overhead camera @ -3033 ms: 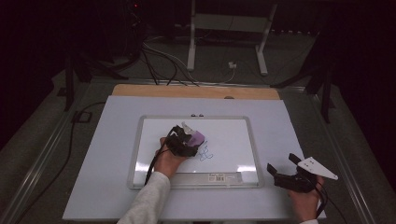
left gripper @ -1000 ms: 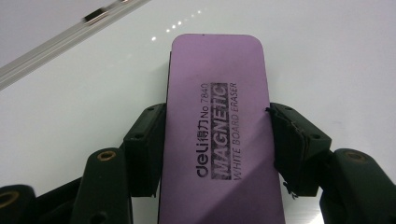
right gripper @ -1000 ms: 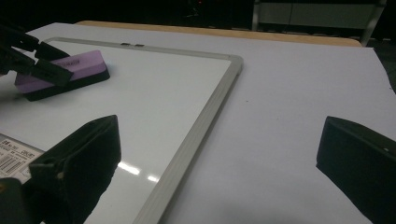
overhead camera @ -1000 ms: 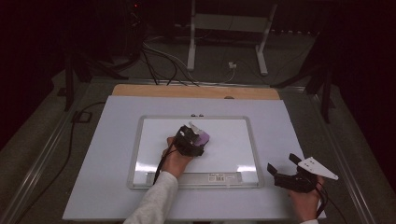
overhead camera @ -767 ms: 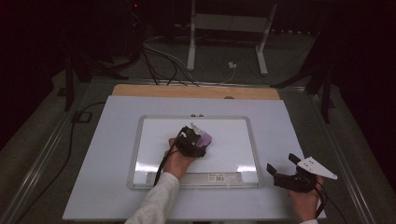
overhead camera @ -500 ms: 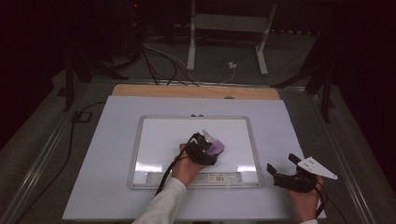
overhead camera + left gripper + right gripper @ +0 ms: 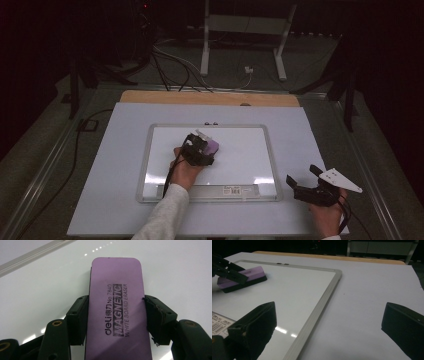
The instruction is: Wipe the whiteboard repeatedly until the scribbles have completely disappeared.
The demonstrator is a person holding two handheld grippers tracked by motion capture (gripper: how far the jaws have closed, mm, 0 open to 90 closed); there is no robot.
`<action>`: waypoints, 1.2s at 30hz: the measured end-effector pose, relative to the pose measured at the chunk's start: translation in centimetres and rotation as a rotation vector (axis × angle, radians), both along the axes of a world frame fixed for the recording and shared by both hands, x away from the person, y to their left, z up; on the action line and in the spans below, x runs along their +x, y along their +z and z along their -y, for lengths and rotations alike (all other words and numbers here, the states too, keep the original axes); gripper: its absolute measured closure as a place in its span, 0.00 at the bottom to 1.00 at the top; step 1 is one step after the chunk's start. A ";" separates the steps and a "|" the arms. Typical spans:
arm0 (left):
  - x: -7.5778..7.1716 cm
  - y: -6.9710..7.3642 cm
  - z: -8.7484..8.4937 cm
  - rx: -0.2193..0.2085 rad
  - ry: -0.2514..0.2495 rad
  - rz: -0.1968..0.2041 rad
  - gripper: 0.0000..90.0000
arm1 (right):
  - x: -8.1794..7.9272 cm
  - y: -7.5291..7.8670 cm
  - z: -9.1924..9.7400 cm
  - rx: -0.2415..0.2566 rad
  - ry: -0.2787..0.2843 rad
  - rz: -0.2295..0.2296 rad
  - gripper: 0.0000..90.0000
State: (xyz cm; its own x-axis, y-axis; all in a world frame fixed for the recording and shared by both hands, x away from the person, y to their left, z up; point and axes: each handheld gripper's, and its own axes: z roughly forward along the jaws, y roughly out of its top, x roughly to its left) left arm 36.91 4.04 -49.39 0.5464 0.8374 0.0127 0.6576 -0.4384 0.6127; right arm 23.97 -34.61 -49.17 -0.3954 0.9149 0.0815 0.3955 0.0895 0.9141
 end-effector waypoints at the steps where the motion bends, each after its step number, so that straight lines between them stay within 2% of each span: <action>1: 0.1 0.0 -0.4 0.001 0.009 0.001 0.47 | 0.0 0.0 0.0 0.000 0.000 0.000 0.00; 16: -0.4 -0.1 -4.0 -0.016 0.095 -0.001 0.47 | 0.0 0.0 0.0 0.001 -0.001 0.000 0.00; 22: -0.7 -0.1 -5.0 -0.017 0.109 0.006 0.47 | 0.0 -0.1 0.0 0.004 -0.001 -0.004 0.00; 29: -1.3 -0.1 -6.1 -0.016 0.134 0.010 0.46 | 0.0 0.0 0.0 0.003 -0.001 0.000 0.00; 36: -2.5 -0.3 -7.6 -0.044 0.166 0.012 0.46 | 0.1 0.0 -0.1 0.005 0.001 -0.001 0.00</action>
State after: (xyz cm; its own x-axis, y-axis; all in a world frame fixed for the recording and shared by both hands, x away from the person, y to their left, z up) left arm 34.40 11.66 -49.67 0.4002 0.9162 -0.0202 0.7112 -0.2966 0.6373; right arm 24.03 -34.56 -49.19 -0.3958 0.9143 0.0862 0.3963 0.0854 0.9141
